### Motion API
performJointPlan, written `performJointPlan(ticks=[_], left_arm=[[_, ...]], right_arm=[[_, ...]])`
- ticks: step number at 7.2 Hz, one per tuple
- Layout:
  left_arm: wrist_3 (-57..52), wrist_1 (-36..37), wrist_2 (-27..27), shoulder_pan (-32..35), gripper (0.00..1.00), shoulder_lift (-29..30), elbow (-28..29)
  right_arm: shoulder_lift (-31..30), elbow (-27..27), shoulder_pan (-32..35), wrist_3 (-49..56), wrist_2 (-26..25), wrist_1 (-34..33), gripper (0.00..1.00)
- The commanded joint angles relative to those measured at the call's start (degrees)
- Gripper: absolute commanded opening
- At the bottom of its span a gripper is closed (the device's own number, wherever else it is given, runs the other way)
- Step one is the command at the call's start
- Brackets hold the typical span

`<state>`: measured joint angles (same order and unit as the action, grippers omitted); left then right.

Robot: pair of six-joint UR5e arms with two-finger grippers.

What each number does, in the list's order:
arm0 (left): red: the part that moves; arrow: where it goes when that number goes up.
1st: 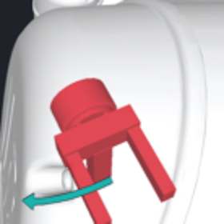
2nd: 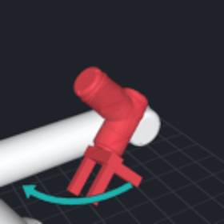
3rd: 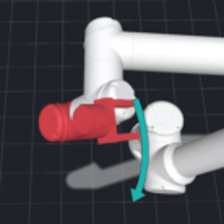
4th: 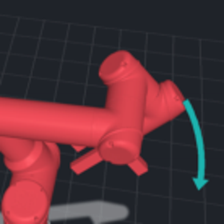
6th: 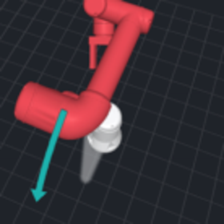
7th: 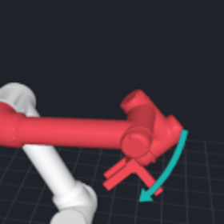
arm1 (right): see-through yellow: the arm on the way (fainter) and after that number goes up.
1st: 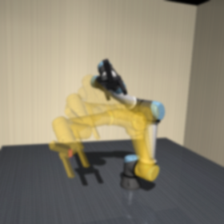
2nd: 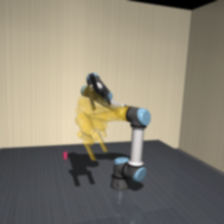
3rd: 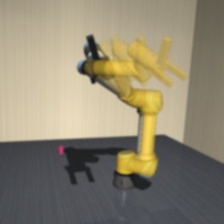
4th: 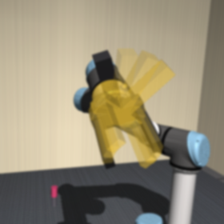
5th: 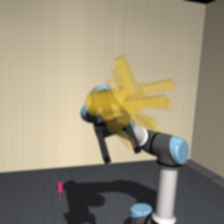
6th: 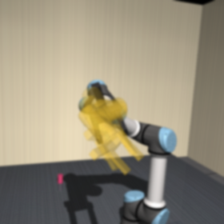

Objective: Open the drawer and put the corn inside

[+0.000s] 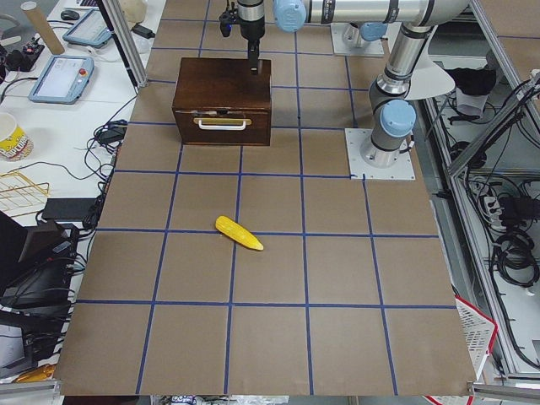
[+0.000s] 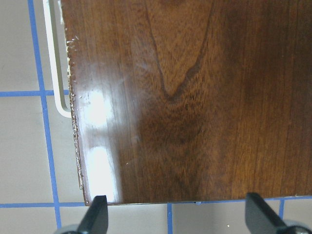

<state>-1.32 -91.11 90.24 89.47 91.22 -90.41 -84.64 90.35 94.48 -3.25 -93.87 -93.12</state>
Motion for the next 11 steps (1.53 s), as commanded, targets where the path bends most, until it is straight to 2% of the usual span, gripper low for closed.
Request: performJointPlan(ticks=[1,11], left_arm=[[0.00,-0.73,0.02,0.00,1.00,-0.78,-0.12],[0.44,-0.56,-0.15,-0.35,1.00,0.09,0.05]], right_arm=[[0.00,0.00,0.00,0.00,0.00,0.04,1.00],[0.00,0.00,0.00,0.00,0.00,0.04,1.00]])
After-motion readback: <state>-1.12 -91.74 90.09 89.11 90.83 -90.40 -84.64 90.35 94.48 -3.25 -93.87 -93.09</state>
